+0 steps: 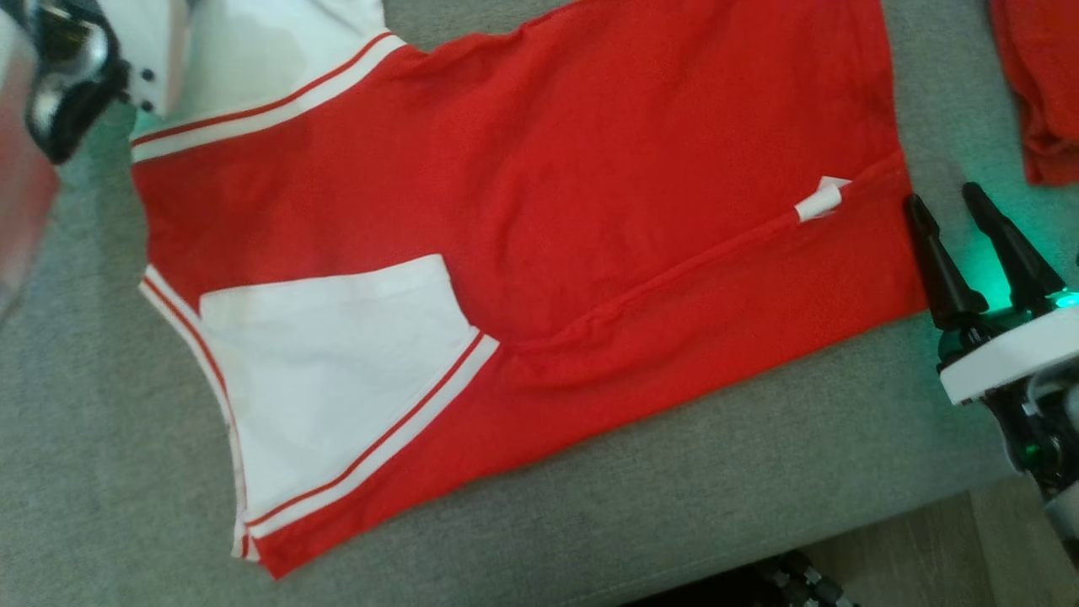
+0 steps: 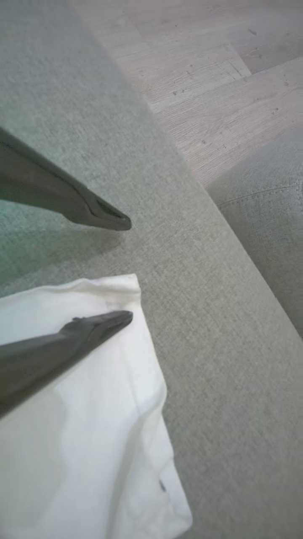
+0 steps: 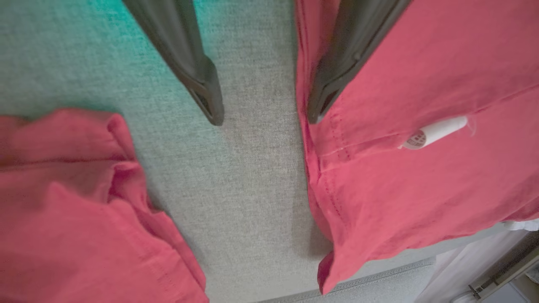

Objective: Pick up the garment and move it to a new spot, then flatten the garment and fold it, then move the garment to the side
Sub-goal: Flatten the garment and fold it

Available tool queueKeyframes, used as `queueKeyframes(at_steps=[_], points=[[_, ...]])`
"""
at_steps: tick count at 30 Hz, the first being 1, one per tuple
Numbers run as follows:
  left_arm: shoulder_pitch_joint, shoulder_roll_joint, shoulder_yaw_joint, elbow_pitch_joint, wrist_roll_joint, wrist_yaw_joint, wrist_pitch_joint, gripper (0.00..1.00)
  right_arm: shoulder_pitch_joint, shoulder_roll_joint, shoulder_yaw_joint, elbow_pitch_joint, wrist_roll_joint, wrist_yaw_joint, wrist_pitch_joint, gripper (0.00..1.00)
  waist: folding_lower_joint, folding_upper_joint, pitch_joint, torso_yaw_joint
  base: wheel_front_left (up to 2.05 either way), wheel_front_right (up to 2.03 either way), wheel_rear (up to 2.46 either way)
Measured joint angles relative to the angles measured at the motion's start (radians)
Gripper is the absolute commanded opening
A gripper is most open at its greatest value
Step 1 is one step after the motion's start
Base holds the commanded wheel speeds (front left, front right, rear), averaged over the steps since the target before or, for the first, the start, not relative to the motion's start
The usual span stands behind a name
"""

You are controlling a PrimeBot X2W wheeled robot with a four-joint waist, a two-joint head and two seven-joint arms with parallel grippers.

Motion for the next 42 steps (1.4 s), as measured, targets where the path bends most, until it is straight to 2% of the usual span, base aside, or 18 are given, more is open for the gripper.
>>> queueKeyframes(at_steps=[3, 4, 6, 7, 16, 21, 27, 33, 42], points=[[-0.020, 0.010, -0.016, 0.025, -0.002, -0.001, -0.015, 1.00, -0.009, 0.000, 0.010, 0.012, 0.005, 0.000, -0.007, 1.00, 0.0001, 0.0000, 0.004, -0.010, 0.00, 0.00, 0.00], [-0.022, 0.009, -0.021, 0.027, -0.008, -0.001, -0.015, 0.94, -0.010, 0.000, 0.013, 0.015, 0.009, 0.000, -0.013, 1.00, 0.0000, 0.0000, 0.005, -0.011, 0.00, 0.00, 0.00], [-0.022, 0.009, -0.038, 0.025, -0.037, -0.001, -0.014, 0.21, -0.013, -0.002, 0.017, 0.023, 0.015, 0.000, -0.019, 1.00, 0.0000, 0.0000, 0.005, -0.010, 0.00, 0.00, 0.00], [-0.022, 0.009, -0.052, 0.019, -0.051, -0.001, -0.014, 0.00, -0.016, -0.003, 0.020, 0.027, 0.020, 0.000, -0.022, 1.00, 0.0000, 0.0000, 0.004, -0.009, 0.00, 0.00, 0.00], [-0.023, 0.016, -0.149, -0.019, -0.096, -0.001, -0.071, 0.00, -0.093, -0.049, 0.000, 0.028, 0.052, 0.000, -0.024, 1.00, 0.0001, 0.0000, -0.020, 0.015, 0.00, 0.00, 0.00], [-0.034, 0.015, -0.214, -0.065, -0.123, -0.001, -0.106, 0.00, -0.276, -0.094, 0.017, 0.020, 0.052, 0.000, 0.089, 1.00, 0.0001, 0.0000, -0.037, 0.049, 0.00, 0.00, 0.00], [-0.093, 0.010, -0.289, -0.124, -0.145, -0.001, -0.139, 0.00, -0.453, -0.116, 0.106, 0.133, 0.053, 0.000, 0.206, 1.00, 0.0001, 0.0000, -0.035, 0.111, 0.00, 0.00, 0.00], [-0.122, -0.008, -0.349, -0.150, -0.170, -0.001, -0.170, 0.00, -0.504, -0.139, 0.177, 0.232, 0.132, 0.000, 0.274, 1.00, 0.0001, 0.0000, -0.024, 0.170, 0.00, 0.00, 0.00], [-0.153, -0.008, -0.406, -0.148, -0.214, -0.001, -0.203, 0.00, -0.534, -0.164, 0.256, 0.235, 0.281, 0.000, 0.297, 1.00, 0.0001, 0.0000, -0.018, 0.191, 0.00, 0.00, 0.00]])
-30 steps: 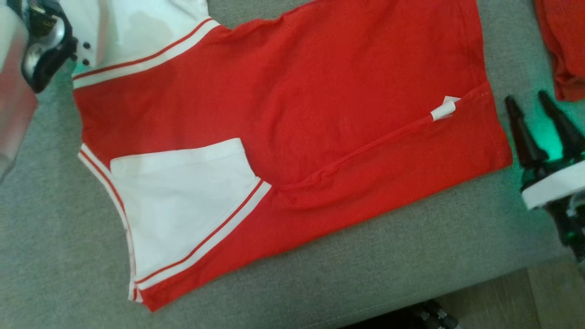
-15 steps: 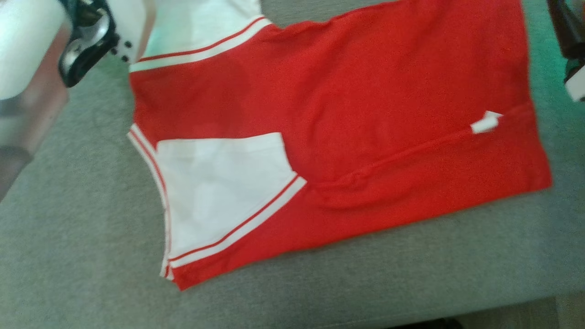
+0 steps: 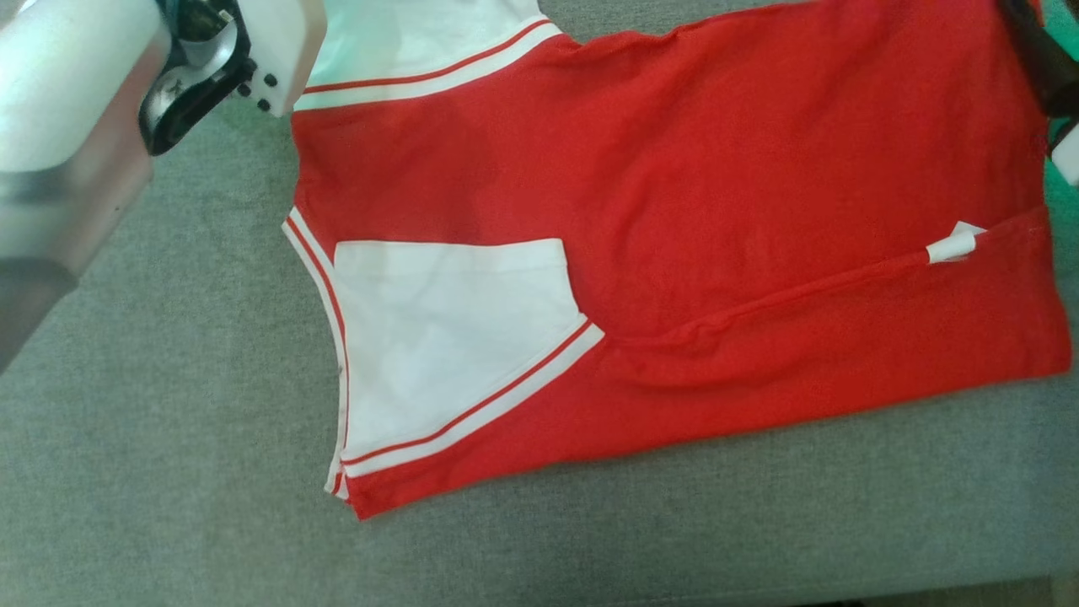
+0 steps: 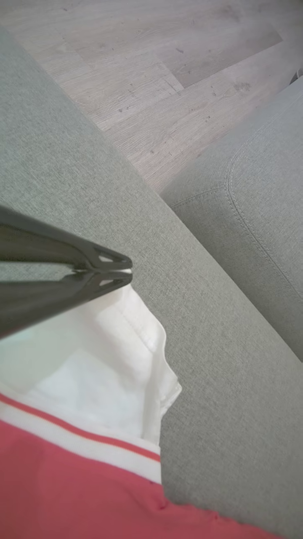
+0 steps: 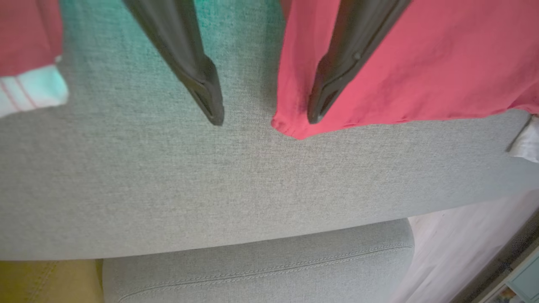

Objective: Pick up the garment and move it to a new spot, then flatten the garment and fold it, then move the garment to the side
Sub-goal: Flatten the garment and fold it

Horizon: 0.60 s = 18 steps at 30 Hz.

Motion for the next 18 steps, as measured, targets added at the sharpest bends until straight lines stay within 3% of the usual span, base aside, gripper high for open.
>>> queueKeyframes(at_steps=[1, 3, 4, 6, 12, 18], points=[[-0.002, 0.000, -0.003, 0.001, -0.003, 0.000, -0.006, 0.00, 0.000, -0.004, 0.009, -0.001, 0.006, 0.000, 0.000, 0.90, 0.0000, 0.0000, 0.001, 0.001, 0.00, 0.00, 0.00], [-0.005, 0.000, -0.010, 0.006, -0.009, 0.000, -0.008, 0.00, -0.002, -0.011, 0.026, -0.001, 0.016, 0.000, 0.000, 0.51, 0.0000, 0.0000, 0.003, 0.003, 0.00, 0.00, 0.00], [-0.006, 0.000, -0.014, 0.008, -0.009, 0.000, -0.014, 0.00, -0.005, -0.012, 0.034, 0.000, 0.025, 0.000, 0.000, 0.38, 0.0000, 0.0000, 0.004, 0.003, 0.00, 0.00, 0.00], [-0.010, 0.000, -0.026, 0.013, -0.012, 0.000, -0.015, 0.00, -0.019, -0.017, 0.052, -0.001, 0.039, 0.000, -0.001, 0.00, 0.0000, 0.0000, 0.006, 0.005, 0.00, 0.00, 0.00], [-0.032, 0.000, -0.044, 0.018, -0.004, 0.000, -0.095, 0.00, -0.069, -0.035, 0.084, -0.001, 0.044, 0.000, -0.063, 0.00, 0.0000, 0.0000, 0.010, 0.006, 0.00, 0.00, 0.00], [-0.093, -0.014, -0.027, 0.066, 0.063, 0.010, -0.295, 0.00, -0.093, -0.047, 0.100, 0.003, 0.070, 0.000, -0.157, 0.00, 0.0000, 0.0000, 0.000, 0.006, 0.00, 0.00, 0.00]])
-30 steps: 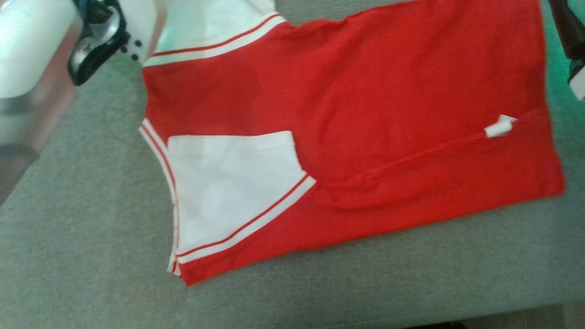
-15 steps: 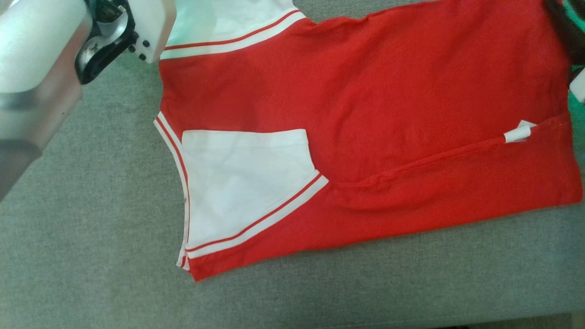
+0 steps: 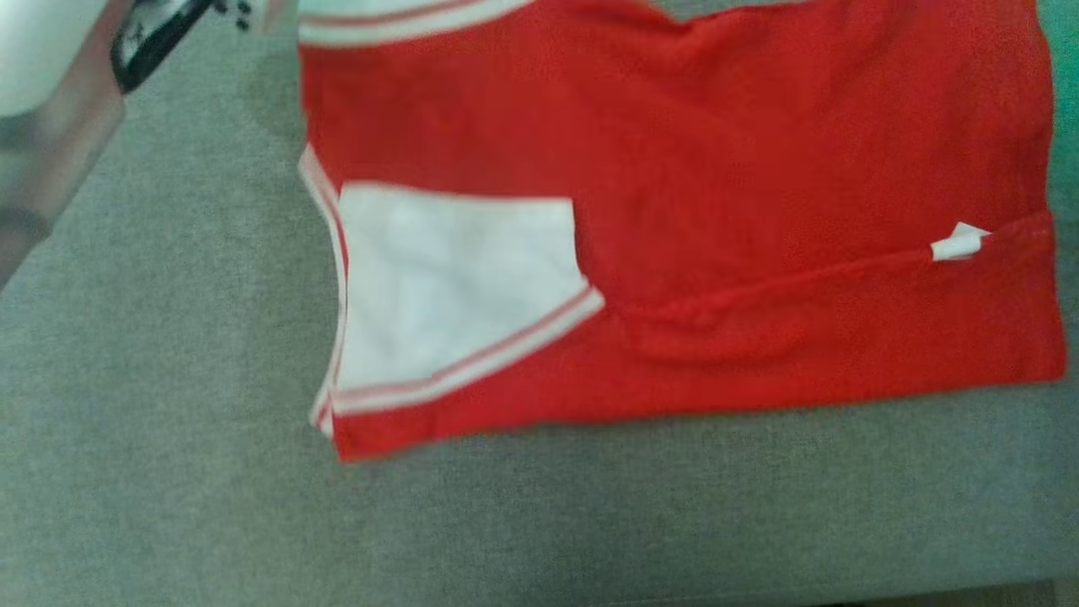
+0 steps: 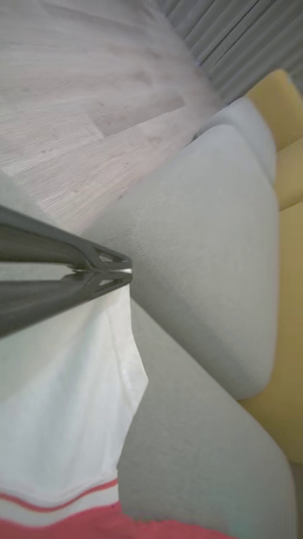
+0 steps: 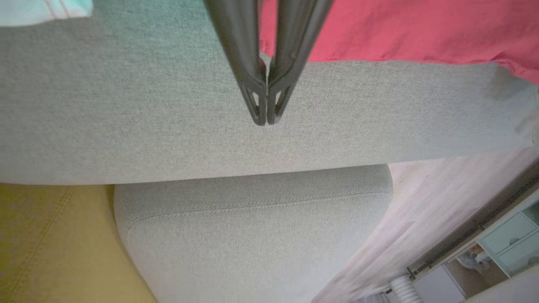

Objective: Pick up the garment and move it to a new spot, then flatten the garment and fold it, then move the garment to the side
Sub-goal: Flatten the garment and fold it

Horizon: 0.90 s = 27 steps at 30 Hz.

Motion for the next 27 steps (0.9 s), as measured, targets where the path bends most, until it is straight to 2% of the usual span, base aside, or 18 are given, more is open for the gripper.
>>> queueKeyframes(at_steps=[3, 7, 11, 15, 16, 17, 23, 27], points=[[-0.014, -0.016, 0.021, 0.017, 0.004, 0.000, -0.074, 0.00, 0.000, -0.021, 0.011, -0.001, 0.028, 0.000, -0.024, 0.00, -0.0001, 0.0000, -0.014, 0.005, 0.00, 0.00, 0.00], [-0.002, -0.015, 0.028, 0.013, -0.010, 0.000, -0.112, 0.00, 0.016, -0.056, 0.025, -0.019, 0.070, 0.000, -0.061, 0.00, -0.0002, 0.0000, -0.038, 0.018, 0.00, 0.00, 0.00], [0.075, 0.036, 0.019, -0.057, -0.033, -0.001, -0.116, 0.00, 0.093, -0.107, 0.040, -0.052, 0.118, 0.000, -0.101, 0.00, -0.0002, 0.0001, -0.076, 0.037, 0.00, 0.00, 0.00], [0.127, 0.075, 0.002, -0.101, -0.045, -0.001, -0.096, 0.00, 0.139, -0.139, 0.062, -0.054, 0.150, 0.000, -0.085, 0.00, -0.0002, 0.0000, -0.095, 0.056, 0.00, 0.00, 0.00], [0.130, 0.078, 0.001, -0.110, -0.045, 0.000, -0.095, 0.00, 0.140, -0.140, 0.067, -0.051, 0.161, 0.000, -0.068, 0.43, -0.0002, 0.0000, -0.098, 0.060, 0.00, 0.00, 0.00], [0.130, 0.078, 0.001, -0.110, -0.045, 0.000, -0.095, 0.00, 0.140, -0.140, 0.067, -0.051, 0.161, 0.000, -0.068, 1.00, -0.0002, 0.0000, -0.098, 0.060, 0.00, 0.00, 0.00], [0.119, 0.065, 0.001, -0.151, -0.052, 0.011, -0.070, 0.00, 0.127, -0.142, 0.111, -0.038, 0.148, 0.000, 0.012, 1.00, -0.0002, 0.0000, -0.081, 0.080, 0.00, 0.00, 0.00], [0.104, 0.040, -0.004, -0.160, -0.052, 0.011, -0.067, 0.00, 0.069, -0.138, 0.153, 0.008, 0.087, 0.000, 0.063, 1.00, 0.0000, 0.0000, -0.061, 0.098, 0.00, 0.00, 0.00]])
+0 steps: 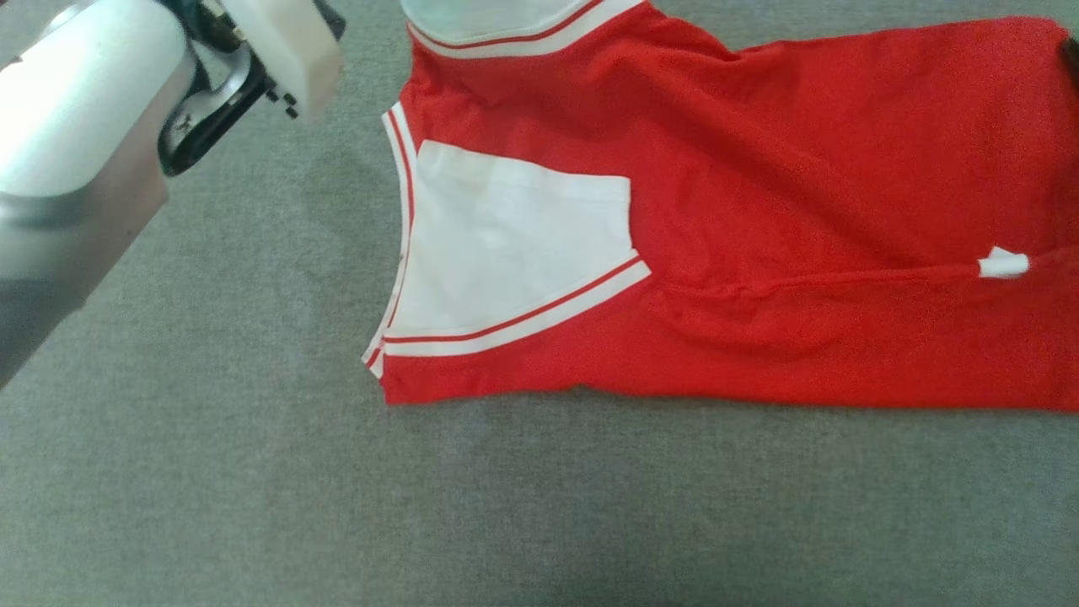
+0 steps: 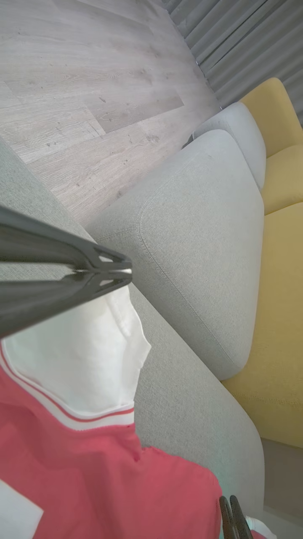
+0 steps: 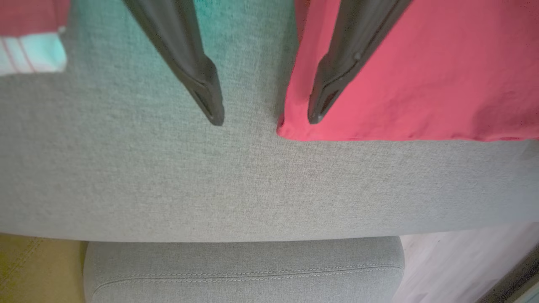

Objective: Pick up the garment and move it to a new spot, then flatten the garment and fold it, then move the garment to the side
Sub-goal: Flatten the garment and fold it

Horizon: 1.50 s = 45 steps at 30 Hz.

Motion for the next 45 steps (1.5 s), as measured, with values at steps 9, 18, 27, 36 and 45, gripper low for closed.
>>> queueKeyframes(at_steps=[9, 18, 27, 36, 45], points=[[-0.010, -0.030, -0.012, 0.014, 0.010, -0.003, 0.006, 0.00, -0.083, 0.036, 0.077, 0.114, -0.080, 0.000, 0.077, 1.00, -0.0001, 0.0000, 0.006, 0.035, 0.00, 0.00, 0.00], [-0.010, -0.037, -0.025, 0.022, 0.010, -0.005, 0.007, 0.00, -0.144, 0.044, 0.145, 0.138, -0.116, 0.000, 0.094, 0.92, 0.0000, 0.0000, 0.012, 0.047, 0.00, 0.00, 0.00], [-0.013, -0.039, -0.031, 0.024, 0.011, -0.012, 0.007, 0.00, -0.189, 0.043, 0.203, 0.142, -0.120, 0.000, 0.093, 0.27, -0.0001, 0.0000, 0.022, 0.053, 0.00, 0.00, 0.00], [-0.015, -0.029, -0.033, 0.047, 0.016, -0.012, -0.014, 0.00, -0.225, 0.053, 0.236, 0.143, -0.122, 0.000, -0.004, 0.00, 0.0000, 0.0000, 0.019, 0.031, 0.00, 0.00, 0.00], [-0.018, -0.024, -0.027, 0.102, 0.049, 0.012, -0.108, 0.00, -0.295, 0.058, 0.208, 0.184, -0.082, 0.000, -0.164, 0.00, -0.0002, 0.0000, -0.006, -0.004, 0.00, 0.00, 0.00]])
